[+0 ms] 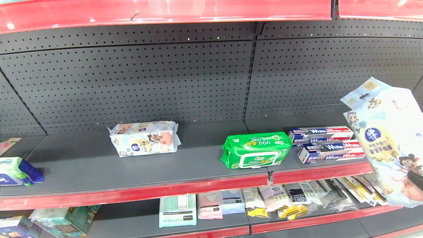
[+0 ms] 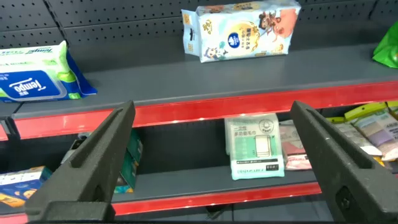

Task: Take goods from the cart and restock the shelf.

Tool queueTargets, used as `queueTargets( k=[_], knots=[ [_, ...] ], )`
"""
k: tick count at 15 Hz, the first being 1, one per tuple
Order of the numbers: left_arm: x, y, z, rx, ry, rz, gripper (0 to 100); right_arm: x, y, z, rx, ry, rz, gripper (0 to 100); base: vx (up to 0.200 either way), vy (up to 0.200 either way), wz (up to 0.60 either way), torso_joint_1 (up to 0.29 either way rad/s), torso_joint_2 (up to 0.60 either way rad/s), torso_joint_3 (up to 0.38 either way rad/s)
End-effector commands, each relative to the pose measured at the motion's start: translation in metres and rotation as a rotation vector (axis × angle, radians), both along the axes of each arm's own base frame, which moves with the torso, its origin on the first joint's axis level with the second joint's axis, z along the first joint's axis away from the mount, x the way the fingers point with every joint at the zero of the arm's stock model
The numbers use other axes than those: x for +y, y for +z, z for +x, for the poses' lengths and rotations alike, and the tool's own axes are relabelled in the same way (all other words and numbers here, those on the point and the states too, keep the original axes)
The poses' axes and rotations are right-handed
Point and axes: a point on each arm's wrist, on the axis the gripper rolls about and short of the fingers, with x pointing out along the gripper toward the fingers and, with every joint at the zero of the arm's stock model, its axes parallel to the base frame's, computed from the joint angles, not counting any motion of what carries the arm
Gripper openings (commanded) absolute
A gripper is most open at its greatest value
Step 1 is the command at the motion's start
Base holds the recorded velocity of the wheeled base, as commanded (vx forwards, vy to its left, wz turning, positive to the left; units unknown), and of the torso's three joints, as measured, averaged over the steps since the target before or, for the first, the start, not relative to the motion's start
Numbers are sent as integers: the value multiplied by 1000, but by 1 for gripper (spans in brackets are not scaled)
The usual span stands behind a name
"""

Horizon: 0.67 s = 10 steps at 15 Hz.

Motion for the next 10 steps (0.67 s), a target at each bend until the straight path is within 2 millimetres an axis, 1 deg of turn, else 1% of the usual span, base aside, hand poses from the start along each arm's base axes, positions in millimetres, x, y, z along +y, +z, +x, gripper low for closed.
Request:
queueTargets(
  k=[1, 2, 3, 4, 5, 6, 7, 8, 9, 10],
  knots=[
    [0, 74, 8, -9, -15, -76, 100, 1, 2, -3, -20, -2, -5, 0, 0, 0, 0, 0, 0, 0],
    [0, 101, 20, 8, -17, -188, 100, 1, 2, -3, -17, -2, -5, 0, 0, 0, 0, 0, 0, 0],
    [0, 108, 34, 65, -3, -198, 100, 1, 1, -3, -15, -3, -6, 0, 0, 0, 0, 0, 0, 0],
    [0, 108, 48, 134, 22, -190, 100, 0, 2, -2, -13, -6, -7, 0, 0, 0, 0, 0, 0, 0],
    [2, 109, 66, 209, 99, -169, 100, 0, 3, -2, -18, -8, -10, 0, 0, 0, 0, 0, 0, 0],
    [5, 109, 79, 253, 162, -164, 100, 0, 3, -2, -19, -10, -9, 0, 0, 0, 0, 0, 0, 0],
    [10, 102, 104, 327, 246, -152, 100, 0, 5, -2, -24, -10, -10, 0, 0, 0, 0, 0, 0, 0],
    [12, 99, 123, 369, 245, -127, 100, 0, 5, -2, -24, -10, -10, 0, 0, 0, 0, 0, 0, 0],
    [13, 97, 145, 386, 191, -95, 100, 0, 3, -3, -19, -10, -9, 0, 0, 0, 0, 0, 0, 0],
    [14, 100, 165, 342, 86, -76, 100, 1, 1, -4, -15, -7, -8, 0, 0, 0, 0, 0, 0, 0]
  ],
)
